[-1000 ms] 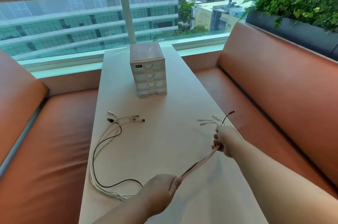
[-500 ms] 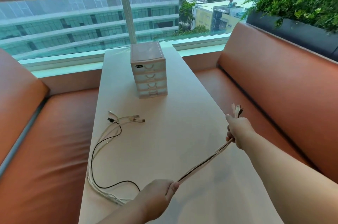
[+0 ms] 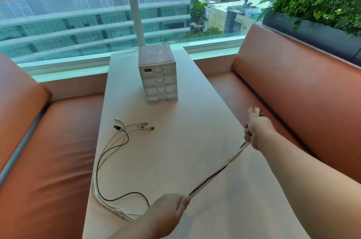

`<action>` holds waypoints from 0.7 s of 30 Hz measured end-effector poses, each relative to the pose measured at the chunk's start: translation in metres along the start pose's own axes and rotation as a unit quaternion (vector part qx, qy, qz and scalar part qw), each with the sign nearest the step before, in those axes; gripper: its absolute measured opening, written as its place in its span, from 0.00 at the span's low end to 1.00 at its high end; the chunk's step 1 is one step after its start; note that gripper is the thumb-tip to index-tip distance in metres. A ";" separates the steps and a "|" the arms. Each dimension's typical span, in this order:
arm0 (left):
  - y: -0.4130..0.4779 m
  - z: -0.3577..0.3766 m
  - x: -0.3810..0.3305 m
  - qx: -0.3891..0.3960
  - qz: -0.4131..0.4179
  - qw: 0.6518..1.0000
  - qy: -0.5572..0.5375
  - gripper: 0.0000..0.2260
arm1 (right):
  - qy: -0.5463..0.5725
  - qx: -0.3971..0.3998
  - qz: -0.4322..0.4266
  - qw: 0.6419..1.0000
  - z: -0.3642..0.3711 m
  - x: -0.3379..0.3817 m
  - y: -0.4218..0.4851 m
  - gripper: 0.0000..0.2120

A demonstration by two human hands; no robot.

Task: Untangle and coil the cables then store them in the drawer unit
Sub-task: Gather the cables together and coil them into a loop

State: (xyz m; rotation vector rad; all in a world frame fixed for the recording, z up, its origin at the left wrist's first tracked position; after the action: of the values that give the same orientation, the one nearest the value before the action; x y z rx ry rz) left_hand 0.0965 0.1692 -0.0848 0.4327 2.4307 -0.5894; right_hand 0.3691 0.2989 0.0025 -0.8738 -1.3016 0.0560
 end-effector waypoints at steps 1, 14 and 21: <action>0.001 0.000 0.000 -0.002 0.000 1.000 -0.002 0.19 | -0.018 -0.001 -0.009 1.000 0.000 0.003 -0.004 0.19; 0.005 0.025 -0.010 0.082 -0.017 0.986 0.143 0.22 | -0.200 0.039 -0.039 0.978 0.003 -0.015 0.028 0.05; 0.009 0.031 -0.004 0.097 -0.062 0.984 0.136 0.21 | -0.265 0.062 -0.033 0.962 0.009 -0.031 0.037 0.19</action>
State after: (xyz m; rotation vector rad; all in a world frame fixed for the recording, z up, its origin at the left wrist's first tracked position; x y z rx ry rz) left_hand 0.1179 0.1604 -0.1079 0.4712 2.6850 -0.8772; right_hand 0.3671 0.3139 -0.0442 -0.7304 -1.8038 0.3350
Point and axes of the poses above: each hand's wrist, its own y-axis towards the middle knuckle, its own z-axis out of the palm, x = y × z, the point moved 10 cm from there along y, towards the middle knuckle, and after that the axes turned 4 degrees about z, right-handed, at the moved point
